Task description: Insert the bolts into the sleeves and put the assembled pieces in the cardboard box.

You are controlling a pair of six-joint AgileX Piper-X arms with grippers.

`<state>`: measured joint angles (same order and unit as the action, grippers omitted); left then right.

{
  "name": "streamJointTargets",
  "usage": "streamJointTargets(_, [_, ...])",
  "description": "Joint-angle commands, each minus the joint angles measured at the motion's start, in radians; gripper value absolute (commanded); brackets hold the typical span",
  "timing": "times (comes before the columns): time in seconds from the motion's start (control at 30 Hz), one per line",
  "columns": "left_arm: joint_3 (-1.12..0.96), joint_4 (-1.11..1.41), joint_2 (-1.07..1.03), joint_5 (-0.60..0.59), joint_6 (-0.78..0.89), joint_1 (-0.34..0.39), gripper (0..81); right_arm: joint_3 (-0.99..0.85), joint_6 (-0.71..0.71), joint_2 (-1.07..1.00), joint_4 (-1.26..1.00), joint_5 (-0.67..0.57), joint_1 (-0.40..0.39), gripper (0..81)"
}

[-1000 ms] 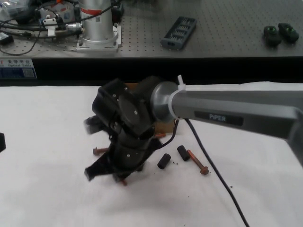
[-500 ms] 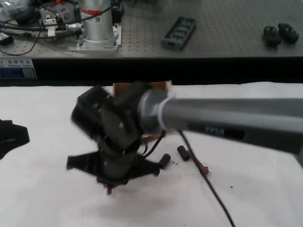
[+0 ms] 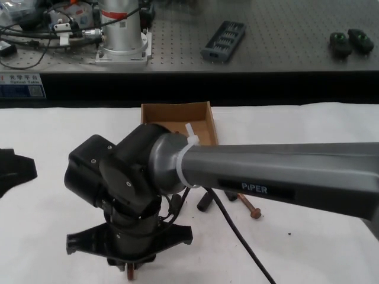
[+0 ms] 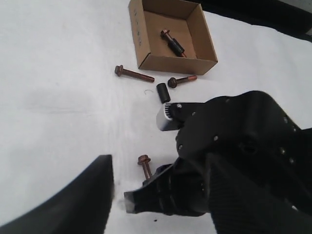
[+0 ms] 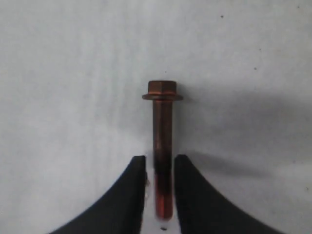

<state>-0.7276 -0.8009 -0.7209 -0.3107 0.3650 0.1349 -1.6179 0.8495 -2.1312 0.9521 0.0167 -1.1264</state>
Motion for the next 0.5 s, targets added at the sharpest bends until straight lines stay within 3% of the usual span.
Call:
streamJointTargets(0.0, [-0.058, 0.008, 0.010, -0.003, -0.021, -0.003, 41.0, -0.001, -0.044, 0.036, 0.016, -0.031, 0.001, 33.2])
streamJointTargets(0.07, [-0.088, 0.009, 0.010, -0.010, -0.028, -0.003, 41.0, -0.001, -0.090, 0.045, 0.026, -0.038, 0.001, 35.5])
streamJointTargets(0.2, [-0.156, 0.009, 0.010, -0.010, -0.028, -0.003, 41.0, -0.001, -0.242, 0.086, 0.056, -0.048, 0.001, 29.3])
streamJointTargets(0.27, [-0.175, 0.009, 0.002, 0.009, -0.012, -0.003, 41.0, -0.001, -0.329, 0.114, 0.086, 0.006, 0.012, 28.6])
streamJointTargets(0.37, [-0.156, 0.012, -0.042, 0.010, 0.041, -0.003, 41.0, 0.002, -0.436, 0.154, 0.136, 0.105, 0.050, 28.6])
streamJointTargets(0.47, [-0.150, 0.019, -0.121, -0.082, 0.137, -0.003, 41.1, 0.056, -0.454, 0.197, 0.141, 0.102, 0.118, 28.6])
